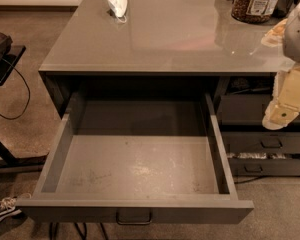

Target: Close top drawer

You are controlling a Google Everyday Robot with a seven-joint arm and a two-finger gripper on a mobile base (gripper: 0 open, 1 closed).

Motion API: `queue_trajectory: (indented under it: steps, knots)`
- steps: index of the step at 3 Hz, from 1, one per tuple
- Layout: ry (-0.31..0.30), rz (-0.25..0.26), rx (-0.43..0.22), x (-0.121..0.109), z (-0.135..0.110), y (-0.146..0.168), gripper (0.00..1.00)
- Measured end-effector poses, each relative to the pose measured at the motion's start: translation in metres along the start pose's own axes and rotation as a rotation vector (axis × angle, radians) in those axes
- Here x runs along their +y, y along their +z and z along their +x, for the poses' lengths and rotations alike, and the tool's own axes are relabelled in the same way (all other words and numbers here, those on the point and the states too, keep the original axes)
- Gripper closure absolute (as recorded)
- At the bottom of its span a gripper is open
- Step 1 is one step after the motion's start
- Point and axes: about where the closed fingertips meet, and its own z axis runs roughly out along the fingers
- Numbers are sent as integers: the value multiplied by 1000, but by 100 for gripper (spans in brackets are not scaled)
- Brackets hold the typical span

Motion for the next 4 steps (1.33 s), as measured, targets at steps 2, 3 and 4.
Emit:
queue_trajectory:
  steps: [2, 3, 4]
  knots:
    - [0, 5, -19, 1, 1, 1, 0]
    - [-36, -11, -90, 20, 1, 23, 0]
    - [-72, -53, -224, 56, 8, 84, 0]
